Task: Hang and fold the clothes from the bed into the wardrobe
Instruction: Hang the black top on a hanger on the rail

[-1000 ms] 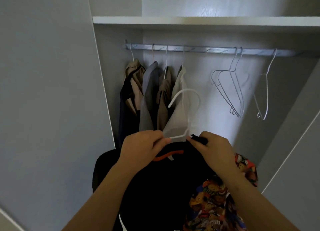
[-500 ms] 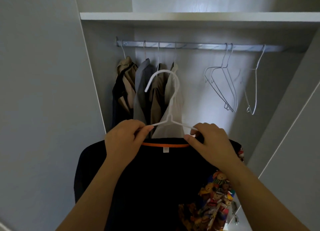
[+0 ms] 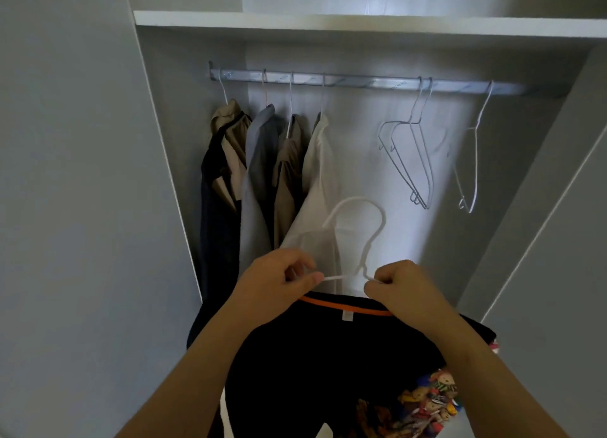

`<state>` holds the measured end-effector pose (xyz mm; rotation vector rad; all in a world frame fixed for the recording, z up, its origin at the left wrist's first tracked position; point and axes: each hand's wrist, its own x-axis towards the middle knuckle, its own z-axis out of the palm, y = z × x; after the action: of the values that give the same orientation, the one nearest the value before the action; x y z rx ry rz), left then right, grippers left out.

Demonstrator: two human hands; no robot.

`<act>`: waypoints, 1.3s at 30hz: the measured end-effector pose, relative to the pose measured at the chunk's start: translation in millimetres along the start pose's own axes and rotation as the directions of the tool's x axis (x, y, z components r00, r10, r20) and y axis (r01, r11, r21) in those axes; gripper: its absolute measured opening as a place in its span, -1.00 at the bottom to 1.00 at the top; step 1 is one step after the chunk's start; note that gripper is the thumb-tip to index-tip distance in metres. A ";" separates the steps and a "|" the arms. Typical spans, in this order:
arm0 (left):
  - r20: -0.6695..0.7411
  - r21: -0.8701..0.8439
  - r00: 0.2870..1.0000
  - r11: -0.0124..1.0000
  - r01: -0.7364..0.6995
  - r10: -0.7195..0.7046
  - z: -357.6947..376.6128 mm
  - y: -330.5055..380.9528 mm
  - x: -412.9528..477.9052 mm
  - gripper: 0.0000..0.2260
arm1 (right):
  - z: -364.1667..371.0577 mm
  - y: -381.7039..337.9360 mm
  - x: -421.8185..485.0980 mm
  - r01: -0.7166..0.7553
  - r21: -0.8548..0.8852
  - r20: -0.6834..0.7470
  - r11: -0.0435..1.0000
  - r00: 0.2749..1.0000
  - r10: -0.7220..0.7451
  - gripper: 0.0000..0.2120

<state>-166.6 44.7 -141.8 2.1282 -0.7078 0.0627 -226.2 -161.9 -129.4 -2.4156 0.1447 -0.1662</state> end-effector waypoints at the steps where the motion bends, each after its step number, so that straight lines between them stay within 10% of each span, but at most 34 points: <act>1: 0.003 -0.018 1.000 1.000 0.002 -0.002 7.9 -0.2 0.2 -0.93 | -2.2 7.3 -2.7 -0.032 0.007 0.010 0.999 0.999 0.032 -0.56; 11: -0.020 -0.318 0.939 0.893 0.319 -0.343 74.5 -0.2 -2.9 -0.93 | 2.8 63.6 -33.7 -0.325 0.115 0.155 0.939 0.939 0.306 -0.62; 22: 0.062 -0.341 0.952 0.890 0.302 -0.299 126.2 18.8 33.6 -0.84 | -23.5 93.1 -33.6 -0.603 0.397 0.290 0.691 0.797 0.529 -0.70; 31: 0.061 0.387 0.998 0.922 0.001 -0.027 147.6 8.4 129.1 -0.71 | -30.8 109.5 -1.6 -0.647 0.492 0.343 0.582 0.759 0.554 -0.73; 39: 0.441 0.797 0.898 0.454 -0.397 0.011 150.2 -44.6 205.3 -0.60 | -17.2 123.3 51.3 -0.680 0.519 0.354 0.518 0.722 0.594 -0.73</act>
<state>-2.6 -143.5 -208.2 3.0909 -1.4101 0.1924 -185.7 -272.9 -193.9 -1.5522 0.7920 0.2650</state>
